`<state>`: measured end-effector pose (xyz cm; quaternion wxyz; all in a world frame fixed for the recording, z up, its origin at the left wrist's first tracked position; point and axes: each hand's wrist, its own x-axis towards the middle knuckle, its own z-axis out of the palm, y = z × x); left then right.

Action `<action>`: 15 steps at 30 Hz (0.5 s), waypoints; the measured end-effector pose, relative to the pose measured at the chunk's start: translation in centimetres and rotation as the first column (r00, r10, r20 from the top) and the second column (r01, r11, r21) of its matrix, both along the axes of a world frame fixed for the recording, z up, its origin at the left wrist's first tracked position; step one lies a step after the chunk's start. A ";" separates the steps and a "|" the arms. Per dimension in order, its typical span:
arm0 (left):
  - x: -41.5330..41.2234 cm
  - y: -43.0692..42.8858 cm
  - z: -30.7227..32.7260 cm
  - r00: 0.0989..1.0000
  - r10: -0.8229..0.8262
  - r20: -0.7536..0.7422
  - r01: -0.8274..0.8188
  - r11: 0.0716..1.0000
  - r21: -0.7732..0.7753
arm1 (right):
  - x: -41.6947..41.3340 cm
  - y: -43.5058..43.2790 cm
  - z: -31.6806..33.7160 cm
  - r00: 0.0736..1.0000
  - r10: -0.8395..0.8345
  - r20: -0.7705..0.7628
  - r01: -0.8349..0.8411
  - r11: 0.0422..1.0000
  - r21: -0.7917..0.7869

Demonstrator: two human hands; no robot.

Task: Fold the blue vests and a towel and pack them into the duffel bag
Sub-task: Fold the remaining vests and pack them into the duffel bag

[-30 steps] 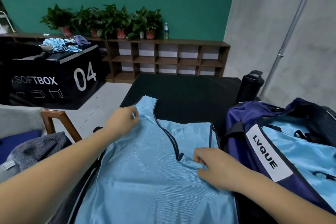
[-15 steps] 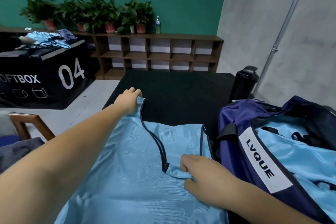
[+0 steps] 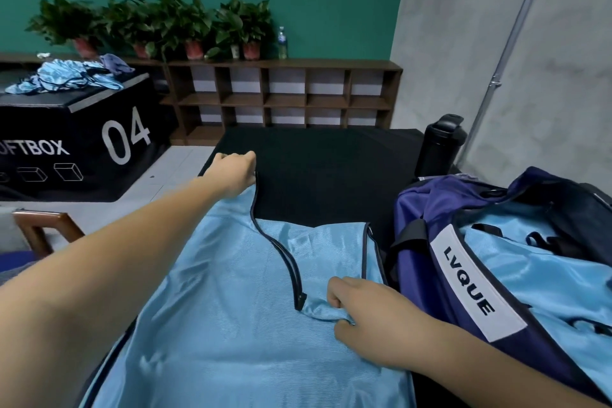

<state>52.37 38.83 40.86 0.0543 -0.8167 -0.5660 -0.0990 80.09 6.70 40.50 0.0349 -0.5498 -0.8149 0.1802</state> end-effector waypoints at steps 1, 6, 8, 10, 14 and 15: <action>-0.4 -0.6 0.8 1.000 -0.012 0.011 0.012 1.000 0.012 | 0.1 0.0 0.0 1.000 -0.004 0.003 0.004 1.000 0.002; -3.0 -4.8 5.1 0.998 -0.061 0.004 0.061 0.993 0.098 | 0.2 -0.4 0.7 1.000 -0.024 -0.005 0.025 0.995 0.095; -4.2 -6.9 6.7 0.998 -0.067 -0.008 0.068 0.991 0.115 | 0.4 -0.5 1.7 0.997 -0.054 -0.054 0.061 0.988 0.143; -5.4 -9.2 8.0 0.997 -0.083 0.003 0.082 0.986 0.143 | 0.8 -0.8 3.0 0.991 -0.081 -0.111 0.099 0.980 0.171; -7.9 -14.4 10.0 0.995 -0.100 0.000 0.098 0.978 0.186 | 1.8 -2.1 5.3 0.974 -0.085 -0.210 0.132 0.967 0.217; -8.6 -15.6 10.4 0.995 -0.100 -0.012 0.101 0.976 0.195 | 1.9 -2.6 5.8 0.970 -0.086 -0.227 0.139 0.964 0.228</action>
